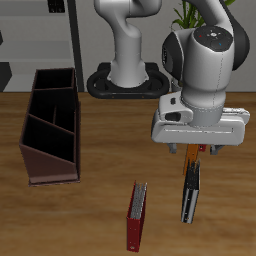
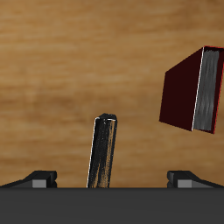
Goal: Place the striped book into the right desk caddy's back compartment
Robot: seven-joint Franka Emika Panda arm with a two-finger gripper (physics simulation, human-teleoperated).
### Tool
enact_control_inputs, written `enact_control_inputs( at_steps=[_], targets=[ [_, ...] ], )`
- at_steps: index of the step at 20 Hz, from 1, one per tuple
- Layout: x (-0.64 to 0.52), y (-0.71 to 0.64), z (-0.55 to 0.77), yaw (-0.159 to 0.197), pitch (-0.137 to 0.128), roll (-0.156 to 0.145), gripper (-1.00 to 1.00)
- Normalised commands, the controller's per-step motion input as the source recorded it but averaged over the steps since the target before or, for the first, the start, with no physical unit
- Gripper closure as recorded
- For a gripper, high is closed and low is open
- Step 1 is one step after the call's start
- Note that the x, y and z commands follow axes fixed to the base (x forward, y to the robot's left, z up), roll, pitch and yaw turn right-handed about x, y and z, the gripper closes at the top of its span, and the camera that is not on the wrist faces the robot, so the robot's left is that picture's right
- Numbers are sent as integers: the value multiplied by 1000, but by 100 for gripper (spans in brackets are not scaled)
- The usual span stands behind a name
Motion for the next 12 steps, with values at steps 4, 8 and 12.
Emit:
enact_control_inputs(
  at_steps=[4,8,12],
  targets=[
    [58,69,-266,-1,48,9,-100],
    [53,10,-170,7,36,7,-100],
    [58,-27,-121,-9,36,1,-100]
  ],
)
